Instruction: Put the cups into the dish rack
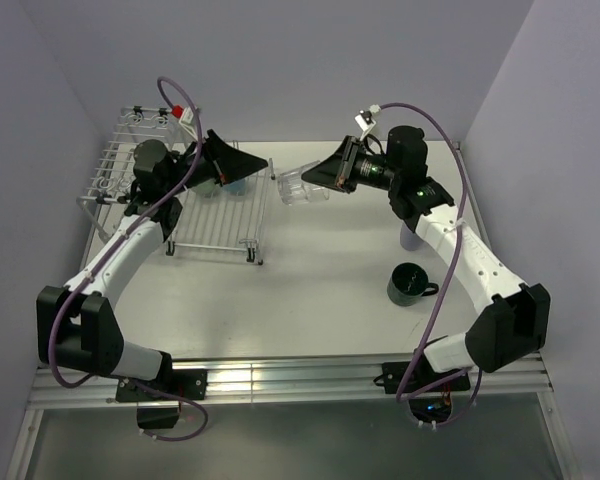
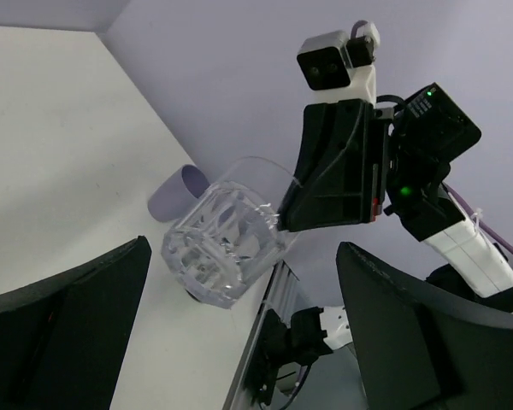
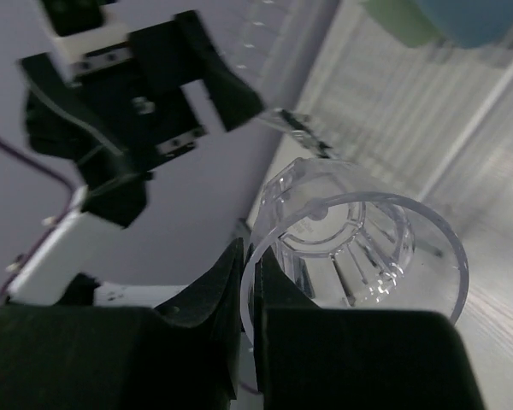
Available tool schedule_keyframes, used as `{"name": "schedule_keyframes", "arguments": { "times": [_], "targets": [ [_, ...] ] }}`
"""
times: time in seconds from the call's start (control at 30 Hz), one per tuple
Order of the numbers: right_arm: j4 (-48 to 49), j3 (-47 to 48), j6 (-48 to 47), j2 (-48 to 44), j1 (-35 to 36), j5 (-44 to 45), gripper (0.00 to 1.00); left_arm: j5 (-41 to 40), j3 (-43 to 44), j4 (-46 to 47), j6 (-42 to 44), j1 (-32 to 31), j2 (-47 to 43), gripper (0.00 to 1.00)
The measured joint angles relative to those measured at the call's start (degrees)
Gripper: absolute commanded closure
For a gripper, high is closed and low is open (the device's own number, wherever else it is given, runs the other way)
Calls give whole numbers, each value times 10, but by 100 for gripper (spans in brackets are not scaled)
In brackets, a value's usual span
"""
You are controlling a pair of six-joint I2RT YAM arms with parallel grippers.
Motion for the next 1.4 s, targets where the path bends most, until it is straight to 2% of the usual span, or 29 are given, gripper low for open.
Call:
{"name": "schedule_keyframes", "arguments": {
  "times": [0.1,0.3,0.67,0.8,1.0,1.1,1.13,1.17,1.2,1.23,1.33,1.4],
  "targets": [
    [81,0,61,13,-4,-57,100,15,0,35,-12,-2,14,3],
    [194,-4,147,27,-5,-111,100,20,0,40,-9,-20,23,3],
    [301,-18,230,59,-9,-143,100,33,5,42,19,-82,34,6],
    [331,-26,250,59,-13,-150,100,34,5,42,19,-85,35,8],
    [359,-40,263,59,-14,-154,100,31,5,42,19,-85,35,20],
    [368,-47,267,59,-15,-153,100,29,5,35,21,-85,35,30],
    [369,-49,268,59,-15,-153,100,29,5,34,21,-85,35,40],
    [372,-50,270,59,-15,-153,100,29,7,32,21,-85,35,46],
    [374,-50,271,59,-15,-153,100,29,8,31,21,-85,35,54],
    [376,-51,271,59,-15,-153,100,29,9,30,21,-85,35,72],
    [377,-51,271,59,-15,-152,99,29,11,26,22,-85,35,100],
    [377,-51,271,59,-15,-151,84,28,16,14,27,-85,35,100]
  ]
}}
